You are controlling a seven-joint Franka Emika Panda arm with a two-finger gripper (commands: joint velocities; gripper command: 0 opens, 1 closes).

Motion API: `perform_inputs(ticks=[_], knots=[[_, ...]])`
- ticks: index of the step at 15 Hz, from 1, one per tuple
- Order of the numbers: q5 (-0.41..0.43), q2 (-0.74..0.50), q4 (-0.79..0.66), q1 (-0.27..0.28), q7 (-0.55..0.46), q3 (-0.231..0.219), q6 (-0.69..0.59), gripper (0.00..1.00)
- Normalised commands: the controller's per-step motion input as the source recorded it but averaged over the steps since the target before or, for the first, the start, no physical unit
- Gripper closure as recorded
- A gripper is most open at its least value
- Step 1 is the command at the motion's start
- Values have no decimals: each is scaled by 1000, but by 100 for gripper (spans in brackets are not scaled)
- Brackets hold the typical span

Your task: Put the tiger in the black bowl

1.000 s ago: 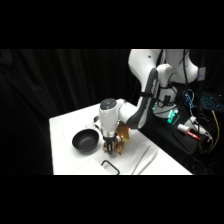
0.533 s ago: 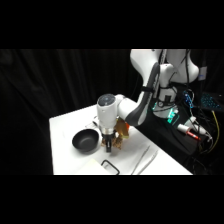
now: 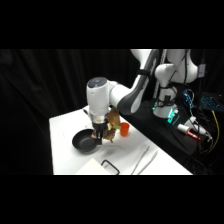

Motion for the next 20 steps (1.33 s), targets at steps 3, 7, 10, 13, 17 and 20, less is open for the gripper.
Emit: perform_inputs(ticks=[3, 7, 10, 13, 17, 20], knots=[[-131, 0, 249, -160, -40, 30, -113, 97], [-118, 104, 282, -121, -31, 15, -41, 99], [-80, 219, 303, -92, -23, 11, 39, 98], [-31, 255, 310, -85, -50, 17, 92, 98], [-14, 263, 320, -53, -39, -34, 171, 98], [16, 249, 318, -26, -45, -67, 126, 71]])
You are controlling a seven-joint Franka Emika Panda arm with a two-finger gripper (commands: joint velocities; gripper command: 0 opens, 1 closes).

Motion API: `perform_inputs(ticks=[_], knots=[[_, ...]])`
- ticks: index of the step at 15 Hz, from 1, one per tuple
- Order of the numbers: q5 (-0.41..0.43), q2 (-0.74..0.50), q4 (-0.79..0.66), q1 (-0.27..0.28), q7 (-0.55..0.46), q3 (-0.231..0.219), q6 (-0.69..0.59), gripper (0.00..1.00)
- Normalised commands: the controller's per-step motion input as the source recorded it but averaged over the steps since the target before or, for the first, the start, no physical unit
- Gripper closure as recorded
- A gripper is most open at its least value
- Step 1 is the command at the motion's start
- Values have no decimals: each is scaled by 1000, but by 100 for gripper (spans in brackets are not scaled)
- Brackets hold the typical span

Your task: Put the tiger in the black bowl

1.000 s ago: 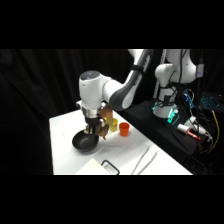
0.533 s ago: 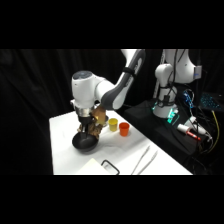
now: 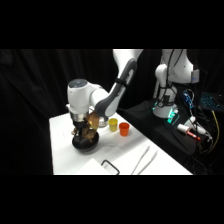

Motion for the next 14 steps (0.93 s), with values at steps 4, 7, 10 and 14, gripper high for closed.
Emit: perform_inputs(ticks=[4, 7, 10, 14], knots=[[45, 124, 166, -6, -76, -46, 90, 49], [14, -49, -11, 46, -92, -54, 25, 25], [-17, -145, -33, 77, -108, -67, -74, 2], [-69, -268, -44, 110, -97, -91, -161, 0]])
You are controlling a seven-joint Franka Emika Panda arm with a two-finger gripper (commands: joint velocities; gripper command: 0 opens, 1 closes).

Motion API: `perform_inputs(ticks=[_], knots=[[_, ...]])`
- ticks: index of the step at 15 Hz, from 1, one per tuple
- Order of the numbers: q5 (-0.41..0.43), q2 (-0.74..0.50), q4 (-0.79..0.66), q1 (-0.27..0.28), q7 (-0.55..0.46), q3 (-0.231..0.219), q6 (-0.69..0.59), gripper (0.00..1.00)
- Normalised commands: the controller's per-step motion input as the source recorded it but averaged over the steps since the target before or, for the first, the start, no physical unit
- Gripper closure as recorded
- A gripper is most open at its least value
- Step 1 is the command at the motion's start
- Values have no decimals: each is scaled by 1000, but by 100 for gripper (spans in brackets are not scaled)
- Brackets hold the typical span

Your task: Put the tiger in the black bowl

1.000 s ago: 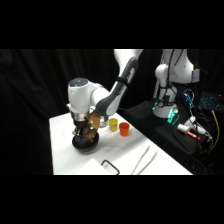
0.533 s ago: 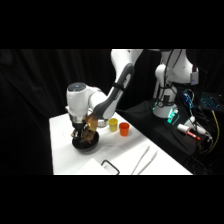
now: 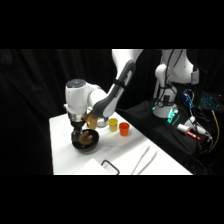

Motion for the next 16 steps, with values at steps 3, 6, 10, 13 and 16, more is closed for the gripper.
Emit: perform_inputs(ticks=[3, 6, 10, 13, 16], knots=[[-129, -335, -63, 113, -65, -75, -254, 0], [-122, -359, -132, 44, -61, 6, -263, 0], [-71, -400, -227, -39, -94, 105, -298, 0], [-88, -460, -344, -53, -60, 141, -236, 0], [-113, -455, -401, -69, -30, 152, -61, 0]])
